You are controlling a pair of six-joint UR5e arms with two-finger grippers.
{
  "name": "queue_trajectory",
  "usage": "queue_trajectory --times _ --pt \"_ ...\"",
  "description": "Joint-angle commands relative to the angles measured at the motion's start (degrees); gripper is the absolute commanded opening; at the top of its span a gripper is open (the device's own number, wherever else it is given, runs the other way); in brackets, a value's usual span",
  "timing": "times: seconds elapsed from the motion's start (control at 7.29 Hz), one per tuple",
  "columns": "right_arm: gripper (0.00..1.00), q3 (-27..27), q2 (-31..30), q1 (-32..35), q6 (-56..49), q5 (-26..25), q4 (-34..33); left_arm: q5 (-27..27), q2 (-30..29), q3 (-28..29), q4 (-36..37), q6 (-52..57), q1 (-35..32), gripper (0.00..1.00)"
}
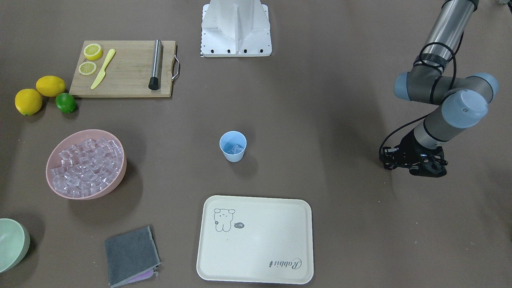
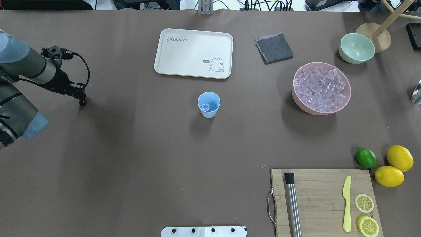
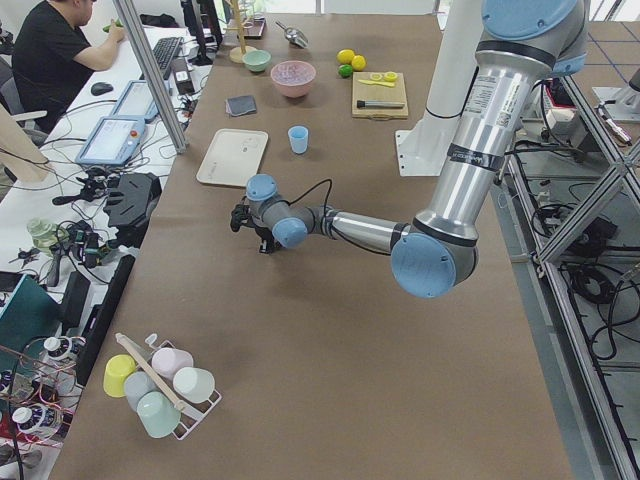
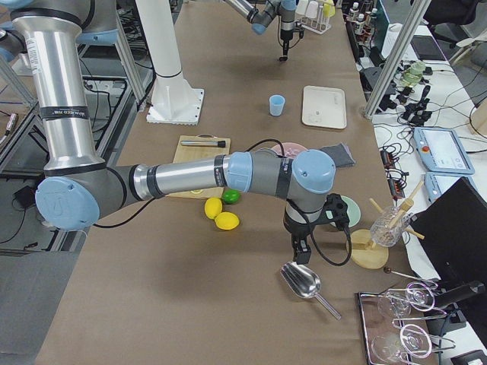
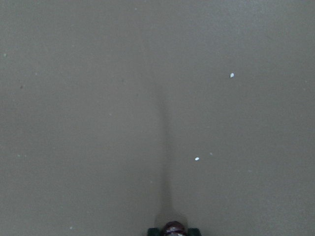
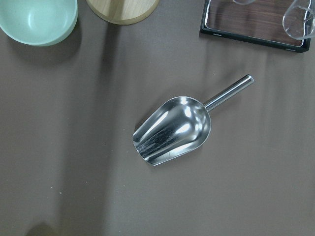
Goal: Put ice and cherries in cup
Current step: 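Grasp the two dark cherries with the left gripper, then carry the cherries with the left gripper over the light-blue cup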
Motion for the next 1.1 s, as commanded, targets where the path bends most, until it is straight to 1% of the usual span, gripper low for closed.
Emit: queue_trajectory --times 0.0,0.14,0.27,0.41,0.55,0.69,0.82,0.96 --pt "0.99 0.1 -0.2 0.3 0.0 0.0 0.0 -0.6 -3.4 -2.3 3.4 -1.0 -0.7 0.29" --pt "0.99 0.0 -0.2 0.6 0.0 0.0 0.0 -0.3 -7.5 -4.6 9.4 -4.7 -0.5 0.29" --pt "0.99 -0.1 -0.3 0.9 0.0 0.0 -0.1 -0.4 -10.8 -6.8 13.1 -9.7 -0.2 0.29" --pt "0.99 -0.7 -0.2 0.9 0.2 0.1 -0.1 -0.3 -14.6 -7.6 15.6 -15.1 0.1 0.29" --pt "0.99 -0.6 0.0 0.8 1.9 0.6 -0.4 0.3 -16.9 -8.8 15.8 -21.6 2.7 0.29" --pt "0.99 -1.1 0.4 0.7 7.6 1.8 0.3 2.8 -20.2 -9.1 15.9 -28.8 5.3 0.3" --pt "0.99 -0.7 0.4 0.7 11.0 2.6 0.4 3.9 -22.9 -9.2 17.8 -31.9 7.1 0.3" --pt "0.99 -0.7 0.4 0.7 11.1 2.8 0.5 5.9 -25.8 -9.6 20.1 -35.1 8.2 0.3"
